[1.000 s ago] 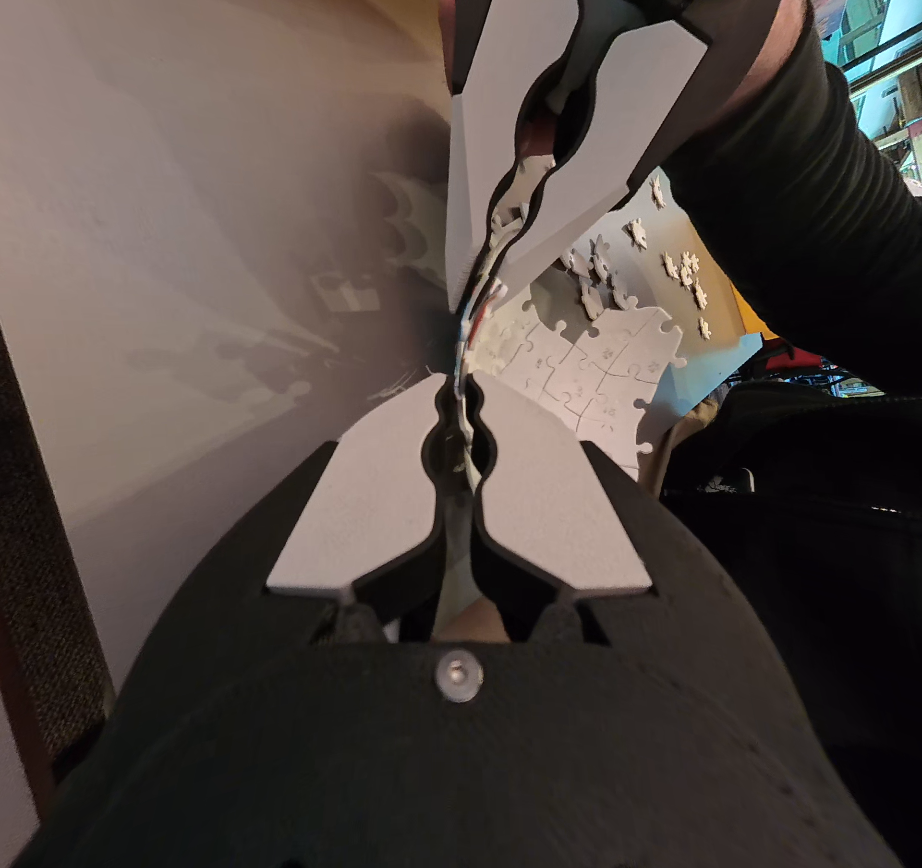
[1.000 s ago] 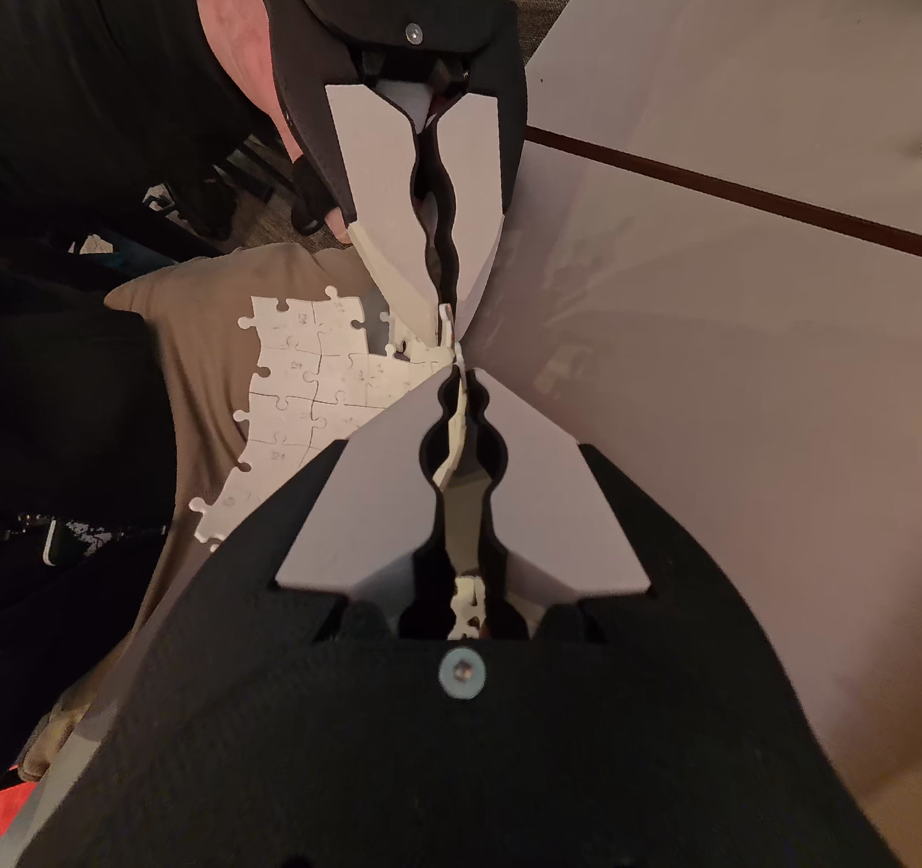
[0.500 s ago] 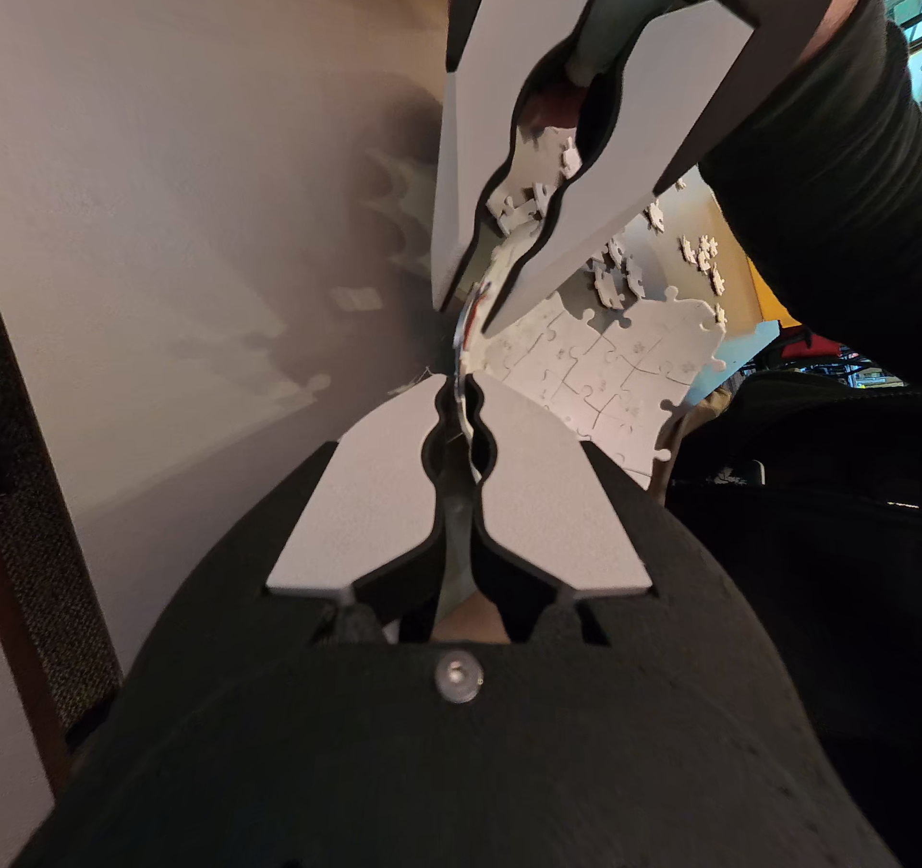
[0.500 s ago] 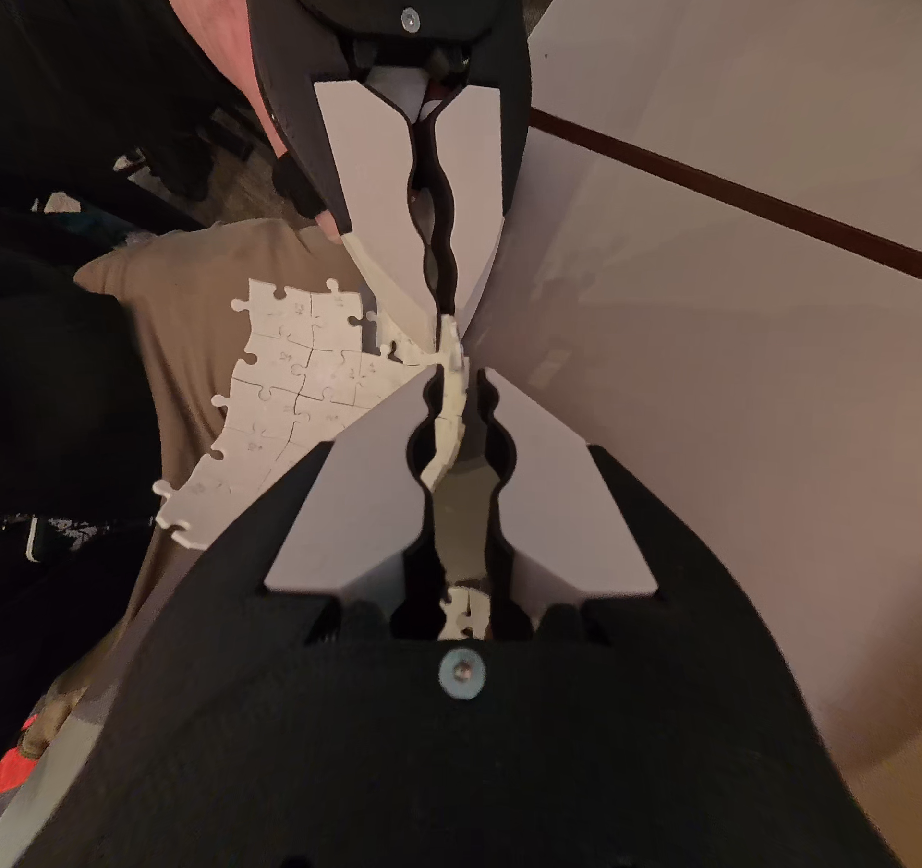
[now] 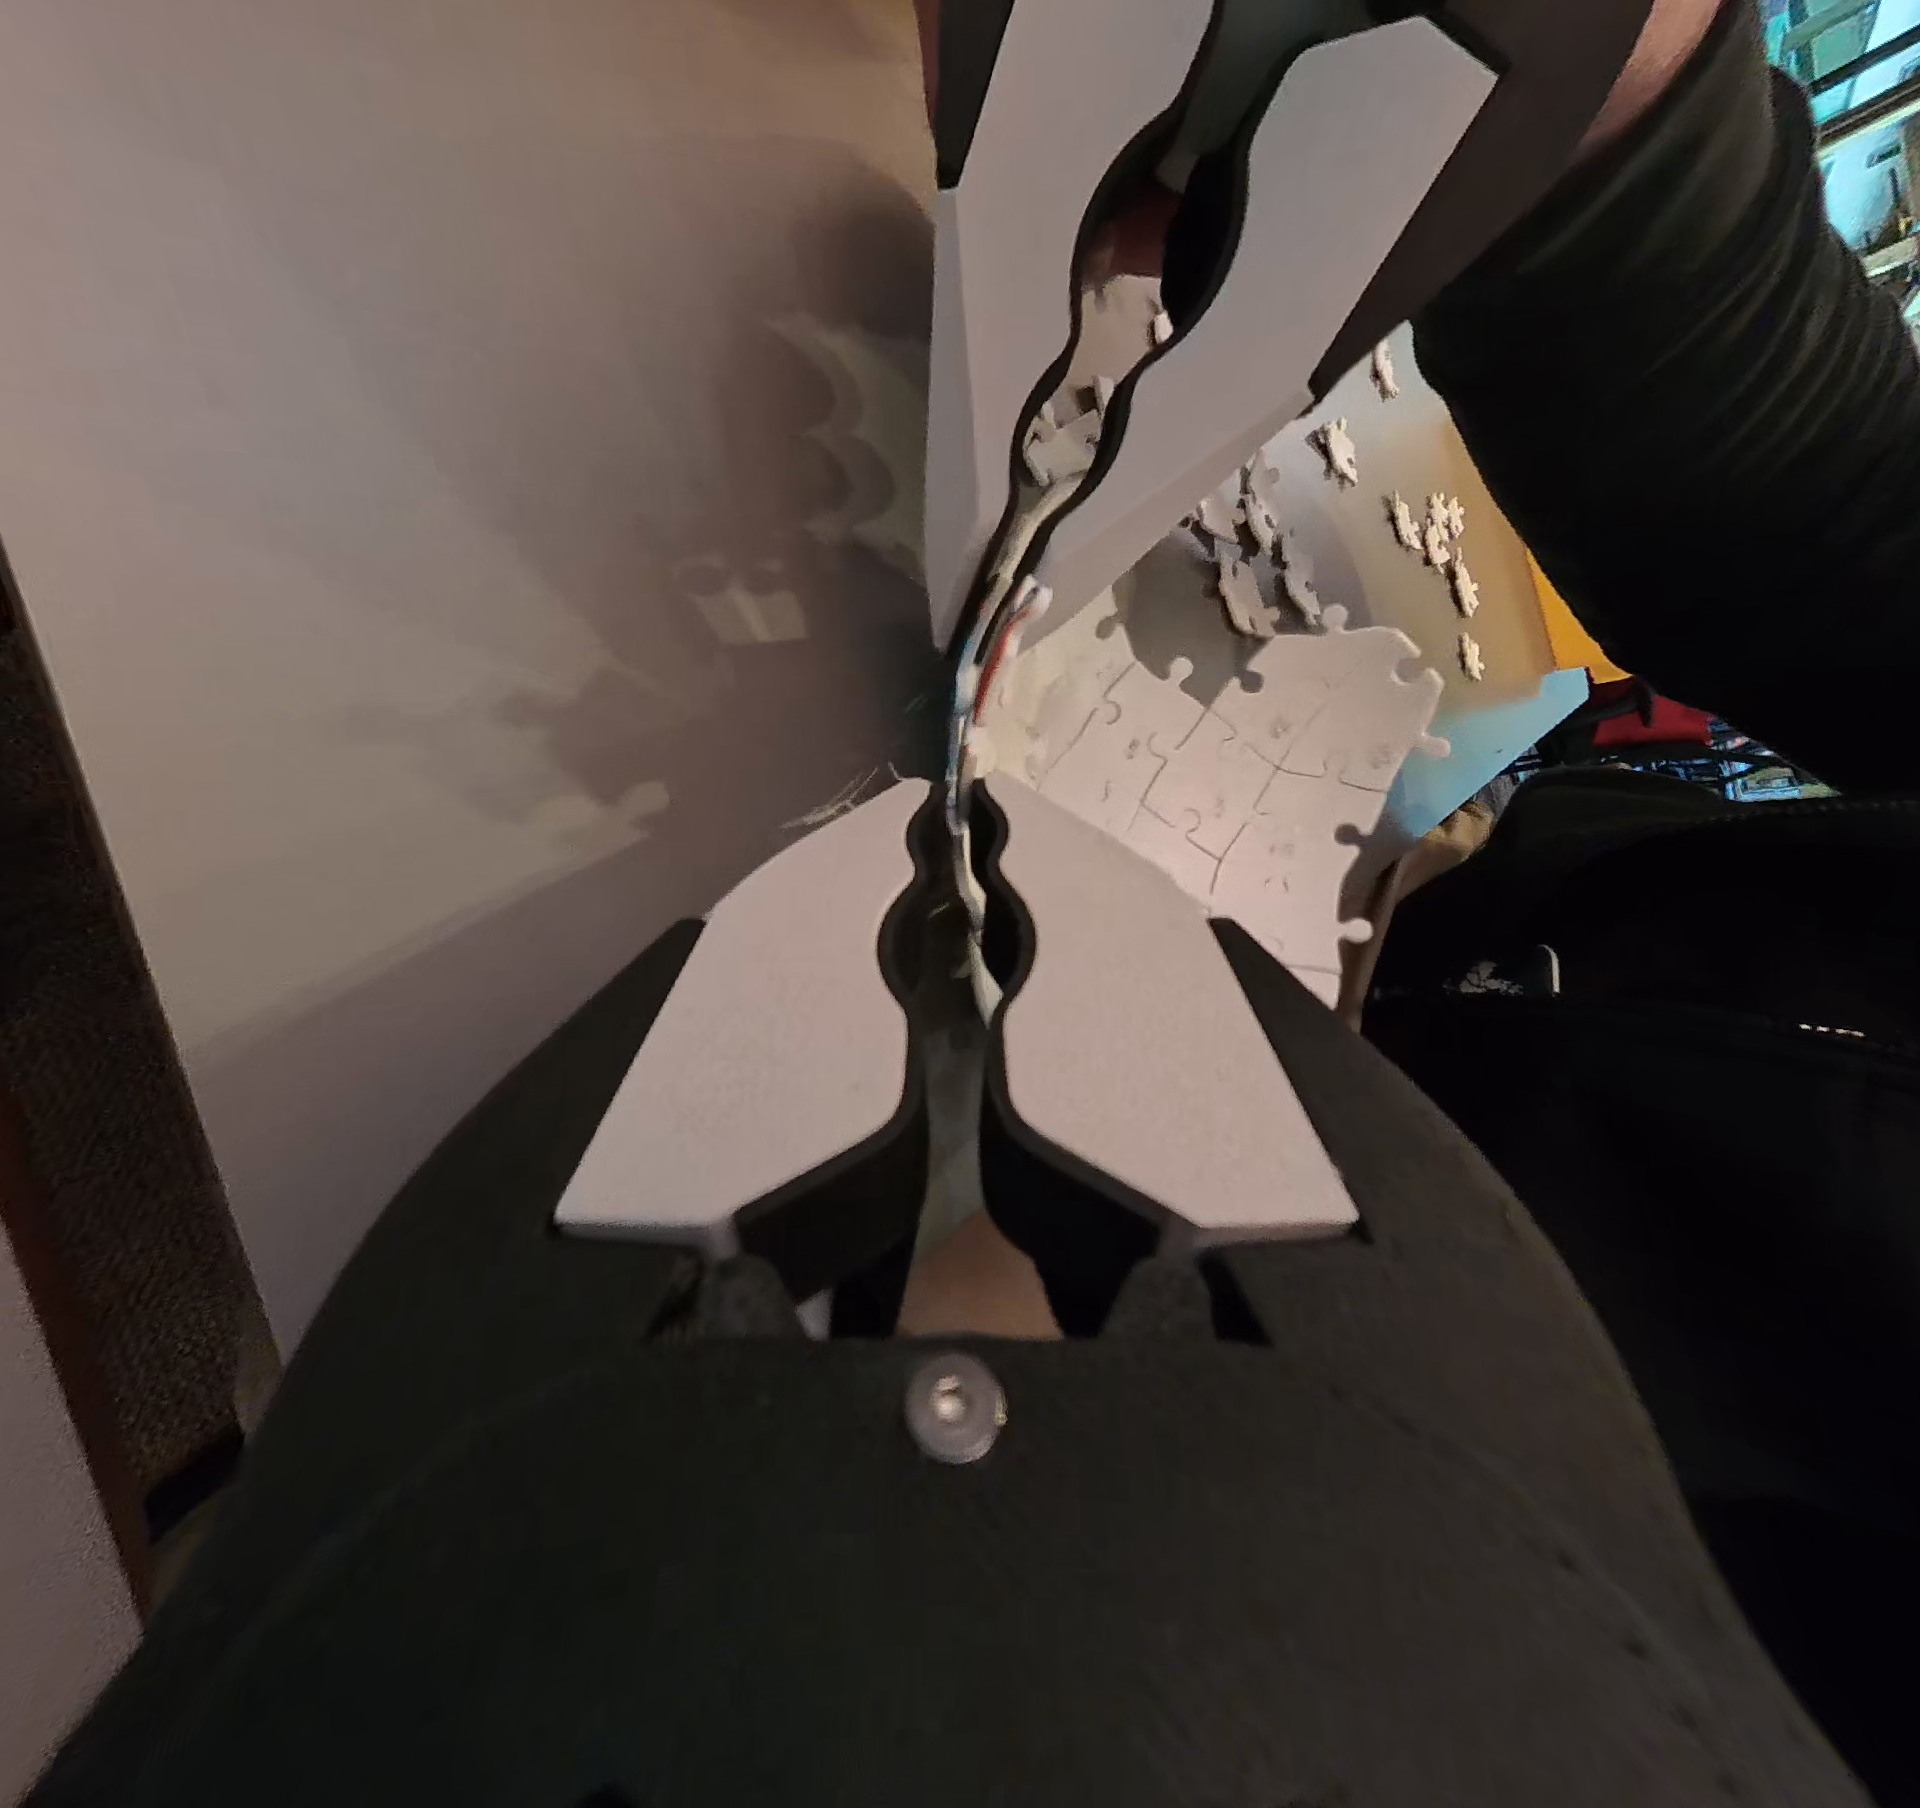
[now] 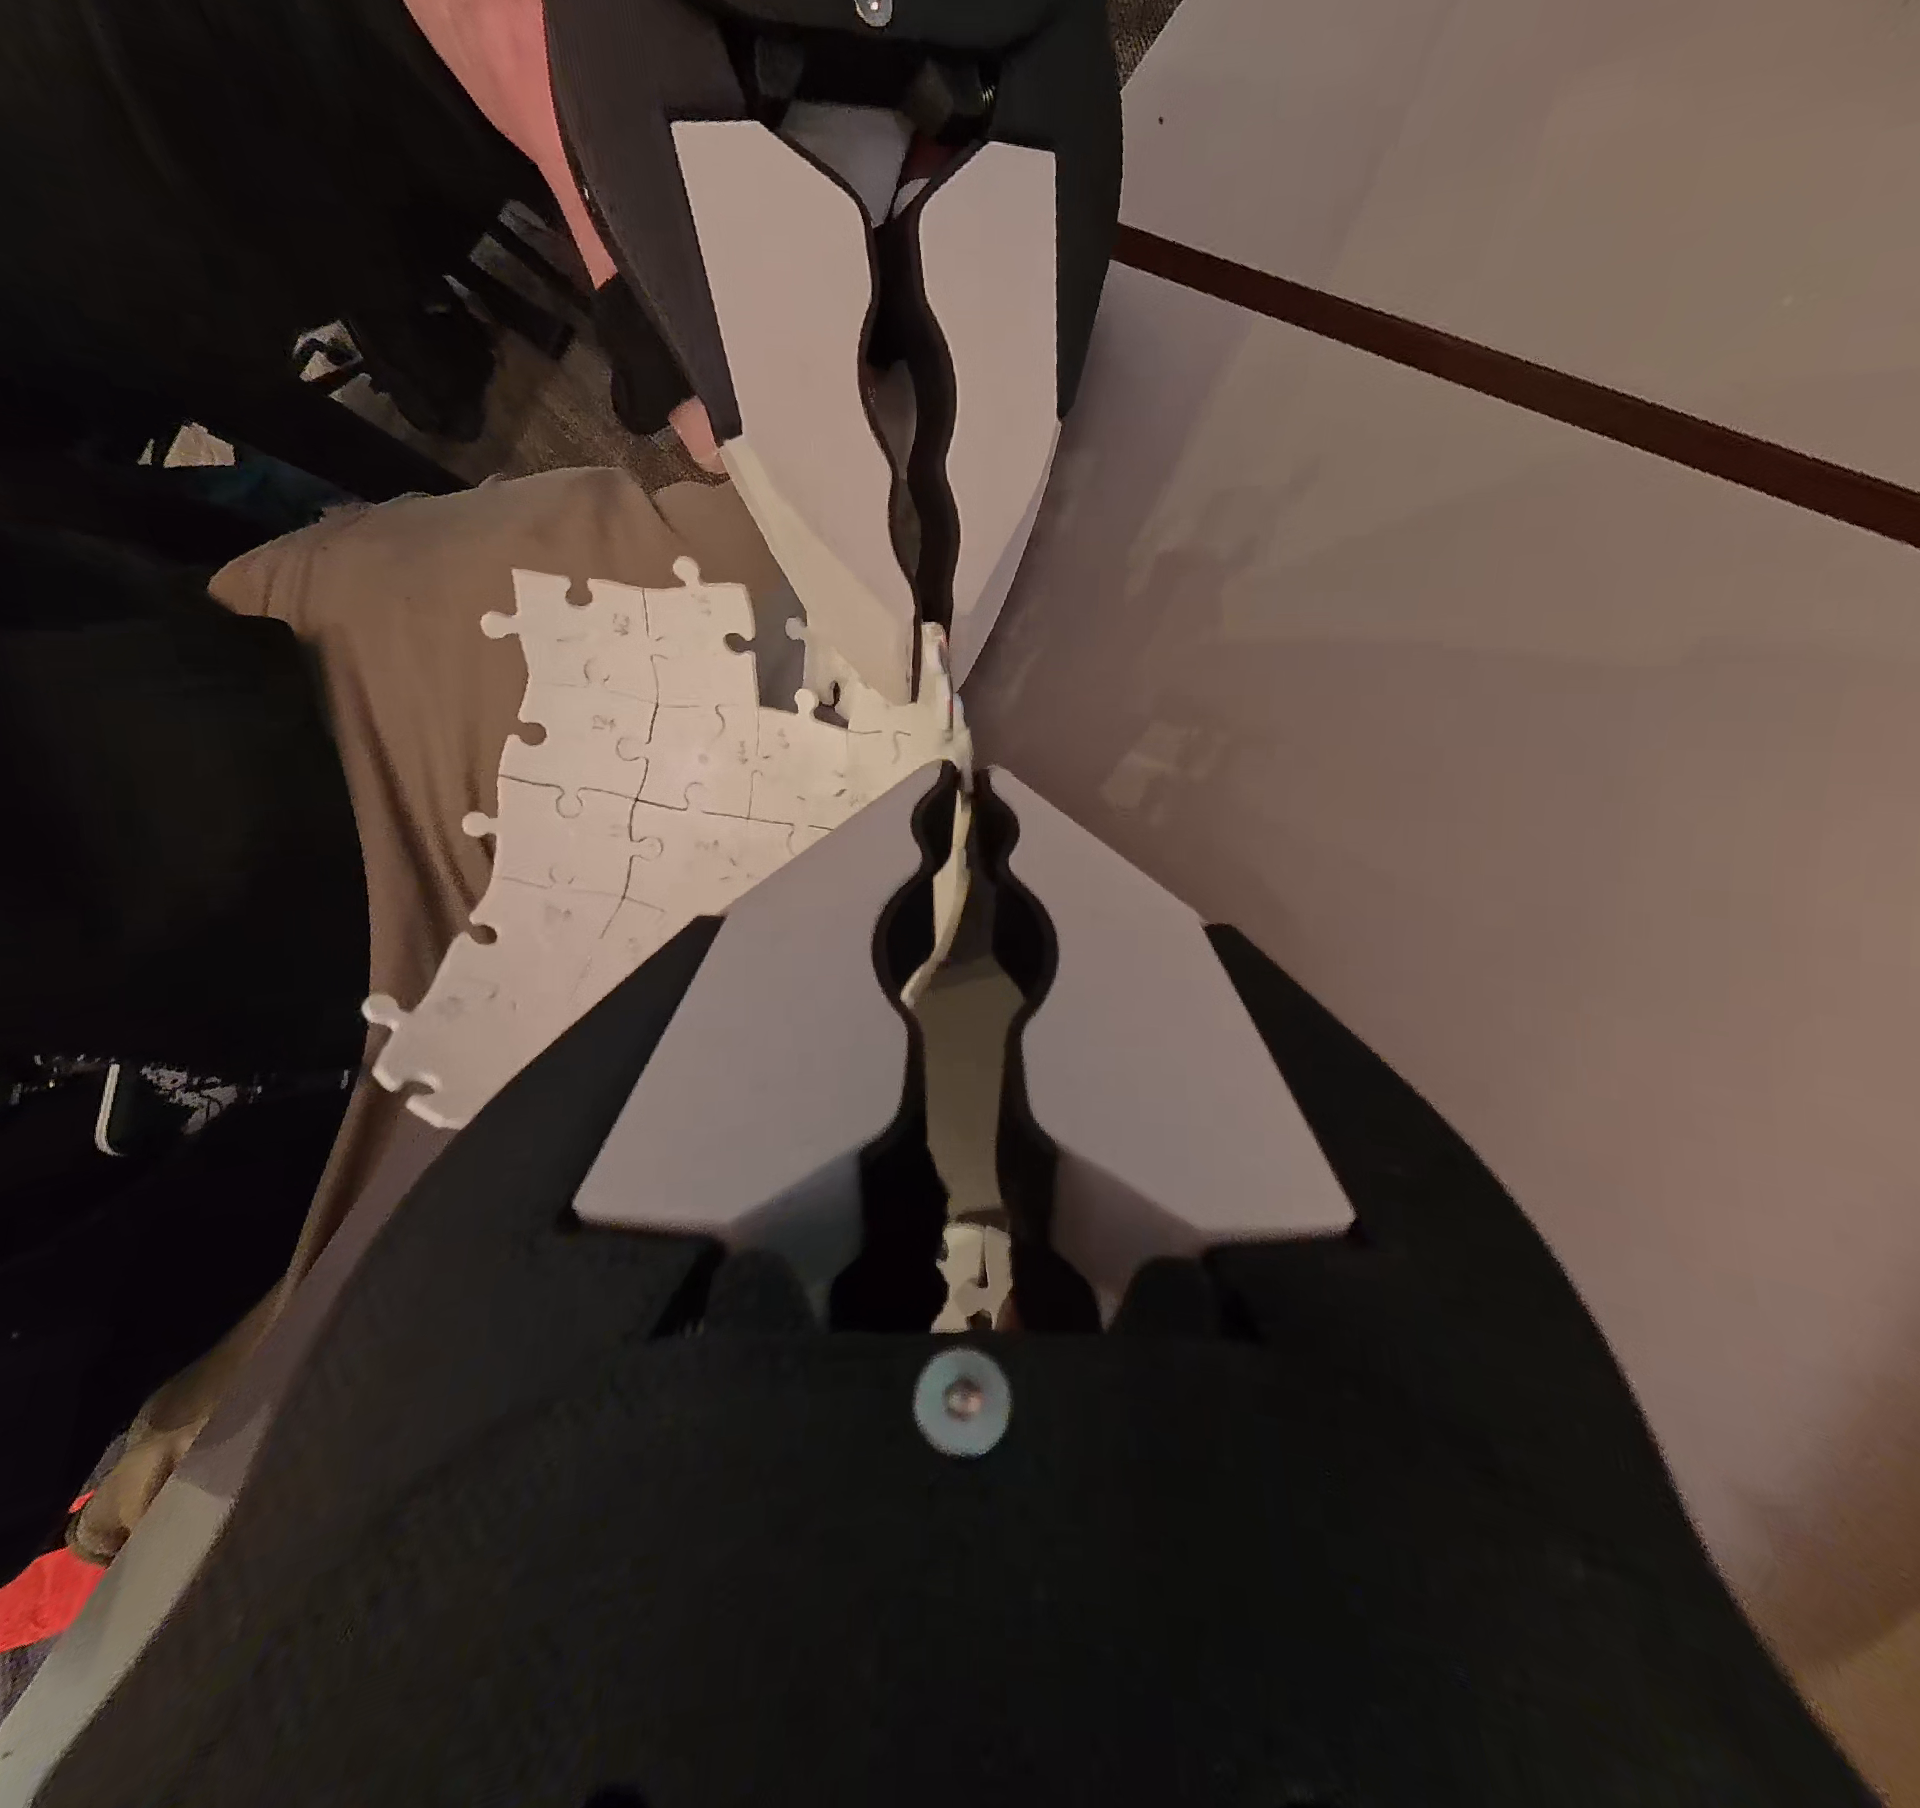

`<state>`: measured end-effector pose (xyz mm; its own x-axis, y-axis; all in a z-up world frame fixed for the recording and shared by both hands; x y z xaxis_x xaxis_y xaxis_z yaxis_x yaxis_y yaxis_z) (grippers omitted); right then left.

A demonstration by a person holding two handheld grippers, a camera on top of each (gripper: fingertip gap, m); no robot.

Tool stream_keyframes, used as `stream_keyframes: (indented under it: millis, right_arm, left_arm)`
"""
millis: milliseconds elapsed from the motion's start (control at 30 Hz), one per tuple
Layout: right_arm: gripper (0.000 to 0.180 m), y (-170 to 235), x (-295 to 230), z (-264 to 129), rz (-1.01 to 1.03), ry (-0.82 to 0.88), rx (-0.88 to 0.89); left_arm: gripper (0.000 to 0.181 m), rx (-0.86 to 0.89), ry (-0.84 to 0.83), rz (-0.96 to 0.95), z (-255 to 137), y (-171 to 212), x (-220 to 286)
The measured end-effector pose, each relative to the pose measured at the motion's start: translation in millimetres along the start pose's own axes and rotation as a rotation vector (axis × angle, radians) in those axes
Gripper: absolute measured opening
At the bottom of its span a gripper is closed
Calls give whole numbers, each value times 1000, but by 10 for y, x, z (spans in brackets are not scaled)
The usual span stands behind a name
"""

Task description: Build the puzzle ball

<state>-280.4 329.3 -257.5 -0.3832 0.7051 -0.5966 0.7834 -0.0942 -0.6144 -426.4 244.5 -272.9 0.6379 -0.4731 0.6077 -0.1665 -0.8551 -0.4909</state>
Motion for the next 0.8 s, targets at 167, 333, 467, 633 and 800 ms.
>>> stream_keyframes:
  millis: [167, 333, 467, 633, 800]
  right_arm:
    - [0, 17, -2, 6, -3, 0, 1]
    - [0, 30, -12, 0, -3, -11, 19]
    - [0, 34, -16, 3, -2, -12, 20]
    - [0, 47, -10, 3, 3, -12, 36]
    - [0, 56, -15, 4, 2, -13, 45]
  left_arm:
    - [4, -11, 8, -17, 13, 11, -7]
    - [4, -4, 32, -35, 10, 20, -20]
    - [4, -3, 46, -45, 11, 29, -32]
    - [4, -3, 48, -55, 12, 30, -42]
    - [4, -6, 49, -62, 10, 31, -43]
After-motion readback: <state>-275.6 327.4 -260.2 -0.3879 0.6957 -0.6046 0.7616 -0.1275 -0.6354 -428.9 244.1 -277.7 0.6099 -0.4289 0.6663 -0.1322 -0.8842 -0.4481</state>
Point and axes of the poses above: each gripper's, where its closed fingertips meet, z out along the fingers, y out of its underside, x = y × z across the jaws, the point moved 10 cm from there along -z, back along the fingers, and after that the axes turned 10 degrees about -y, right-handed, at the moved point
